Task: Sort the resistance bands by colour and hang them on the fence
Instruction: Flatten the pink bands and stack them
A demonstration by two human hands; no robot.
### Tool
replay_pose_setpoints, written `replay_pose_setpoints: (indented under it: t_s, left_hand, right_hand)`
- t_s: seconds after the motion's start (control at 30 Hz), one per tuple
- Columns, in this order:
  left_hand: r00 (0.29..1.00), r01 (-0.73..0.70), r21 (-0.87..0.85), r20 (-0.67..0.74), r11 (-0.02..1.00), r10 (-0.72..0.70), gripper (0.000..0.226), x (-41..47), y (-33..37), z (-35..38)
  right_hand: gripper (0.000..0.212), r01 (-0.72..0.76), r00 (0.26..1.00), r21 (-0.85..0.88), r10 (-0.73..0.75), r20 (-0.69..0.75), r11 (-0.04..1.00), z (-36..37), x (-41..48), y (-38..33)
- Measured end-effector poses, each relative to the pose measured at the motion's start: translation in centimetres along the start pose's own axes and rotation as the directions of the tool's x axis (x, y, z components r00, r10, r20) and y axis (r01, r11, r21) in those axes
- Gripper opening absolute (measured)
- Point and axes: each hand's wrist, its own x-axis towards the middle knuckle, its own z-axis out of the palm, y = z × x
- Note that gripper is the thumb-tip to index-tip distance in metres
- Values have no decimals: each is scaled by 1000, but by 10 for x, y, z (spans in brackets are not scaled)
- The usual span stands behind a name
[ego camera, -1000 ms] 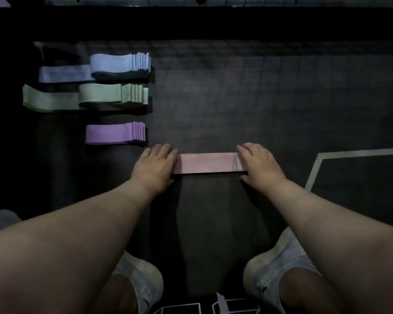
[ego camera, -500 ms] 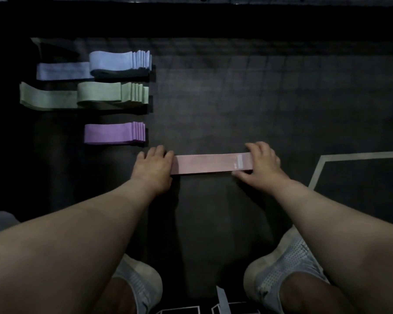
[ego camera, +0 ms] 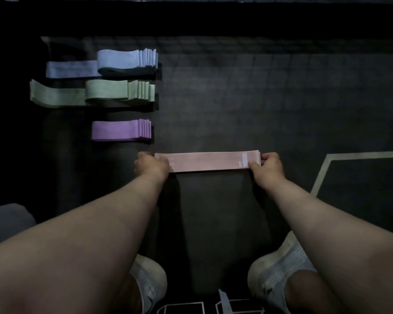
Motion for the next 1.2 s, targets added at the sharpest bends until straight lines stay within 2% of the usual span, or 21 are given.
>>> replay_pose_setpoints:
  t_s: [0.13, 0.27, 0.33, 0.37, 0.4, 0.43, 0.47, 0.5, 0.53, 0.57, 0.63, 0.7, 0.87, 1.03, 1.1, 1.2]
  left_hand:
    - [994, 87, -161, 76, 983, -75, 30, 5, -2, -3]
    - [992, 93, -155, 104, 984, -77, 31, 4, 0, -3]
    - [993, 93, -129, 83, 987, -83, 33, 3, -1, -3]
    - [996, 79, -105, 61, 991, -73, 31, 2, -1, -3]
    - [998, 57, -81, 42, 995, -53, 29, 1, -1, -2]
    - [999, 25, -64, 36, 998, -23, 28, 0, 0, -3]
    - [999, -3, -56, 37, 998, 5, 27, -1, 0, -3]
    - [999, -19, -51, 39, 999, 21, 28, -2, 0, -3]
    - [999, -30, -46, 43, 998, 32, 30, -2, 0, -4]
    - [998, -30, -45, 58, 999, 33, 33, -2, 0, -5]
    - [994, -6, -63, 106, 998, 12, 41, -4, 1, -7]
    - [992, 11, -69, 123, 998, -2, 43, -4, 1, -10]
    - [993, -52, -120, 103, 991, 65, 12, -6, -1, -12]
    - [968, -171, -237, 140, 956, 208, 14, -32, 16, -1]
    - [954, -185, -269, 182, 945, 239, 14, -46, 26, 8]
    - [931, -206, -292, 236, 934, 279, 13, -64, 39, 26]
  right_hand:
    - [43, -5, 1000, -32, 5, -6, 999, 0, 1, -2]
    - [43, -39, 999, -32, 39, -5, 999, 3, -1, -6]
    - [47, -36, 998, -99, 32, -46, 994, 2, -9, -10]
    - [48, 24, 994, -185, -43, -98, 982, 1, -16, -13]
    - [44, 155, 969, -291, -202, -139, 944, 1, -24, -16]
    - [38, 344, 897, -383, -421, -137, 857, 3, -32, -19]
    - [31, 523, 787, -440, -612, -78, 730, 7, -38, -21]
    - [25, 647, 687, -463, -726, 9, 606, 14, -42, -22]
    - [21, 716, 633, -461, -766, 111, 524, 21, -43, -23]
    - [21, 740, 632, -447, -748, 204, 504, 26, -46, -24]
    - [25, 717, 686, -431, -665, 296, 548, 34, -48, -25]
    - [25, 697, 706, -436, -653, 275, 569, 37, -49, -24]
    - [25, 700, 704, -444, -643, 300, 559, 33, -48, -27]
    - [22, 679, 733, -369, -606, 308, 634, 30, -47, -28]
    - [22, 648, 761, -303, -589, 271, 698, 25, -49, -30]
    - [20, 577, 803, -301, -595, 38, 759, 12, -50, -27]
